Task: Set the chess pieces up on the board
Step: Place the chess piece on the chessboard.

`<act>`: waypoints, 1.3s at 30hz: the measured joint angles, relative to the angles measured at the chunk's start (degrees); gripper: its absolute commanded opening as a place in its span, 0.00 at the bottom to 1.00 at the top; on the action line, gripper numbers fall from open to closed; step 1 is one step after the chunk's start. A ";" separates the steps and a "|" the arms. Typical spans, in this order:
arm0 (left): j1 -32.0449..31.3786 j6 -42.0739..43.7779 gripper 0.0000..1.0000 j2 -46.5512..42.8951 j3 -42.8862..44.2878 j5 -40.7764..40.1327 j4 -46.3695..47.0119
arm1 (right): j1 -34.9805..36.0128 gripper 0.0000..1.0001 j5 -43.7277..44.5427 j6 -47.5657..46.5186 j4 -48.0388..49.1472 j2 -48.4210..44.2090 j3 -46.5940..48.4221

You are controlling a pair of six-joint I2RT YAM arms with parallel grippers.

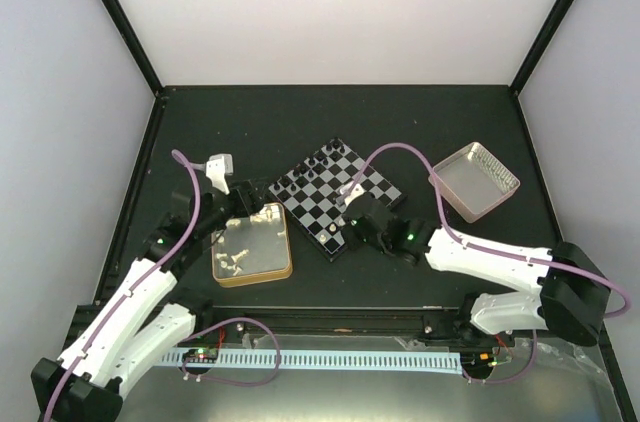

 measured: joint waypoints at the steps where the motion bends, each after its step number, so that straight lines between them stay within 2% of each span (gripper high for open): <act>1: 0.02 -0.17 0.77 -0.04 0.00 -0.92 -0.24 | 0.66 0.02 0.83 -0.22 0.33 0.15 -0.61; 10: 0.37 -1.27 0.77 -0.28 0.00 -4.42 -1.86 | 3.74 0.02 4.24 -0.48 5.18 3.56 -2.71; 28: 0.63 -2.40 0.77 0.63 -0.02 -4.61 -2.21 | 3.82 0.01 4.22 2.32 9.79 7.19 -4.59; 39: 0.63 -2.51 0.77 0.79 -0.02 -4.57 -2.21 | -4.66 0.01 2.84 6.29 7.32 4.39 -2.82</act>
